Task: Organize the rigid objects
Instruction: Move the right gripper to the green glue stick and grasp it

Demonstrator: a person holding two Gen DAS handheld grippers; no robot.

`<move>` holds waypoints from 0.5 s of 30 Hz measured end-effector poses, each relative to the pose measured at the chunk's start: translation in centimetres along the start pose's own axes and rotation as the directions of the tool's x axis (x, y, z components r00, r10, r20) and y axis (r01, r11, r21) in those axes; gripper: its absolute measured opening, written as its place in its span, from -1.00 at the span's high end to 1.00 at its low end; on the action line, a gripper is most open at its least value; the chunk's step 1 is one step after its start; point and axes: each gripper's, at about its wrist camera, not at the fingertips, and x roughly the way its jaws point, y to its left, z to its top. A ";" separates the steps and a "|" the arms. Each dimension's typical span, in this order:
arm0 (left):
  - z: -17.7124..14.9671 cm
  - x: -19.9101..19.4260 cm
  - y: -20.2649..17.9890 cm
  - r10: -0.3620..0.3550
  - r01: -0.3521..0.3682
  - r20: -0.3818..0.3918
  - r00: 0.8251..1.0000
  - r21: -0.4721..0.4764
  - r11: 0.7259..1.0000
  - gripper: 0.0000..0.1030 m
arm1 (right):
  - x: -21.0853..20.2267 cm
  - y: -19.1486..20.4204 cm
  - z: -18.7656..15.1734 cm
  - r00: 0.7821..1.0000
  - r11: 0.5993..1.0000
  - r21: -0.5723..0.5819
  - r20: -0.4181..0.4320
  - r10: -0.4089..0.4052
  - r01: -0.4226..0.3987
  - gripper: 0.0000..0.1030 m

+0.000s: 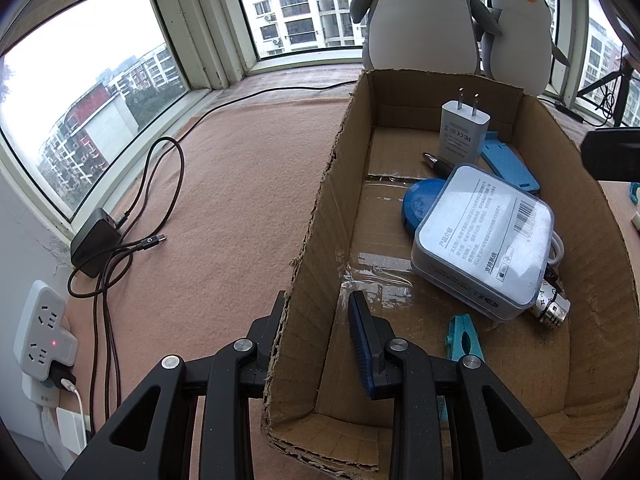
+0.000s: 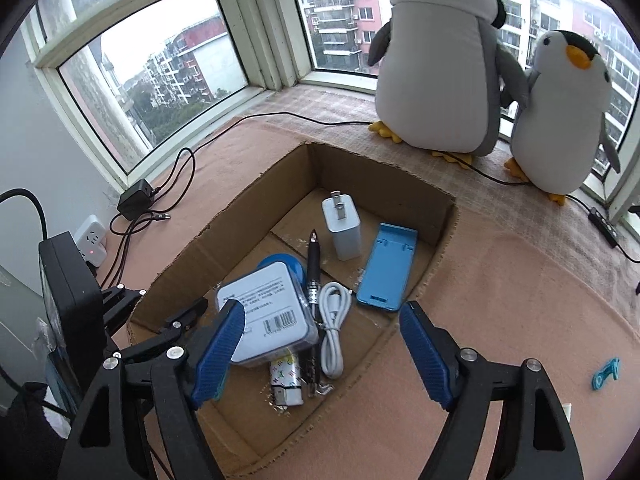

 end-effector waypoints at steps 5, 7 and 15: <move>0.0 0.0 0.0 0.000 0.000 0.000 1.000 0.000 1.000 0.41 | -2.2 -2.8 -1.7 0.999 0.997 0.051 0.012 -0.051 0.050 -0.48; 0.0 0.0 0.0 0.000 0.000 0.000 1.000 0.000 1.000 0.41 | -3.2 -4.2 -2.8 0.995 0.993 0.066 0.013 -0.102 0.101 -0.48; 0.0 0.0 0.0 0.000 0.000 0.000 1.000 0.000 1.000 0.41 | -5.1 -11.0 -6.6 0.968 0.957 0.141 -0.054 -0.246 0.252 -0.48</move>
